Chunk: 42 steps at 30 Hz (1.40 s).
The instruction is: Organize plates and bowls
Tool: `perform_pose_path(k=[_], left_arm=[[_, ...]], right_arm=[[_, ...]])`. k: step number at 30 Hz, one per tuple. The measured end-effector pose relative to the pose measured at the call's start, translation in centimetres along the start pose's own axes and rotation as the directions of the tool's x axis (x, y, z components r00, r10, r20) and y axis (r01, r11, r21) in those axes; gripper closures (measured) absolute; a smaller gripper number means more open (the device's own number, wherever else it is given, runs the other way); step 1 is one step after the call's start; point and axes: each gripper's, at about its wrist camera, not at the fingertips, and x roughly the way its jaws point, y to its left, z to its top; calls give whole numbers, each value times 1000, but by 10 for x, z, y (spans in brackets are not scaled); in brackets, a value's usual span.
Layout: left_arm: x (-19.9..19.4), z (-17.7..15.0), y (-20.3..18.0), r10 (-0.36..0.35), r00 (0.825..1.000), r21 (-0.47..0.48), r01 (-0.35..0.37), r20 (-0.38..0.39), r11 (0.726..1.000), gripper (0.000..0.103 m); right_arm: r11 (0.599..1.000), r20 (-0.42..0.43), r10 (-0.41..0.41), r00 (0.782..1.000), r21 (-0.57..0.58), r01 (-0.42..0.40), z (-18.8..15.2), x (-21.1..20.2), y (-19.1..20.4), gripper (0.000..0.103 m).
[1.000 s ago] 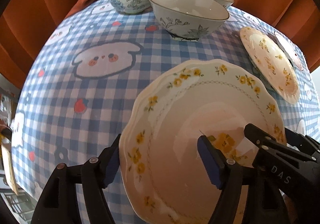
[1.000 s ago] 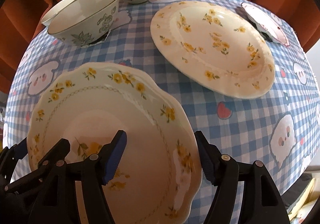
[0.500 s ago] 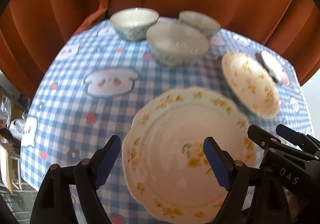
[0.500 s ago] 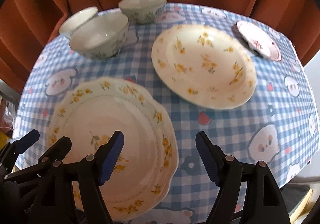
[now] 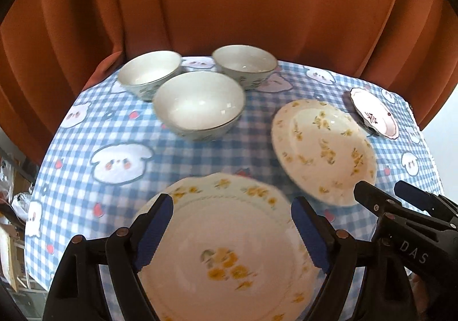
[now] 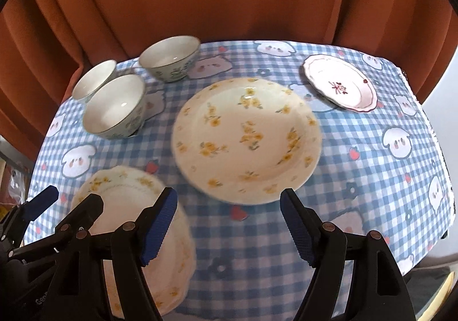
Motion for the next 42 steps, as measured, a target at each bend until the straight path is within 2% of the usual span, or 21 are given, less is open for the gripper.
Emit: perform_pose_path(k=[3,9,17,21,28,31,37,42], left_arm=[[8,11,-16,0,1000,1,0,-2,1000,17],[43,34,-47,27,998,2,-27,-57,1000,17],[92,53,-79,51,995,1,-51,-87,999,20],[114,59,-83,67,993,-5,-67,-100,998,22],[146,65,-89,72,988,4,-73,-134,997,33],[151,64,-92,80,987,19,-78,-142,997,35],[150,65,-95,81,984,14,-80,-159,997,35],[143,51,-111,64,982,54,-55,-176,997,35]], right_arm=[[1000,4,8,1000,22,-8,11,5,-19,26],[999,-7,2,1000,47,-2,37,25,-52,26],[997,-43,11,999,73,-8,65,69,-92,26],[997,-63,28,998,73,-23,74,94,-99,26],[996,-85,61,995,67,-56,80,131,-98,28],[997,-98,59,993,58,-54,80,141,-95,35],[999,-97,40,994,41,-37,79,144,-94,38],[998,-116,30,993,62,-23,67,137,-105,38]])
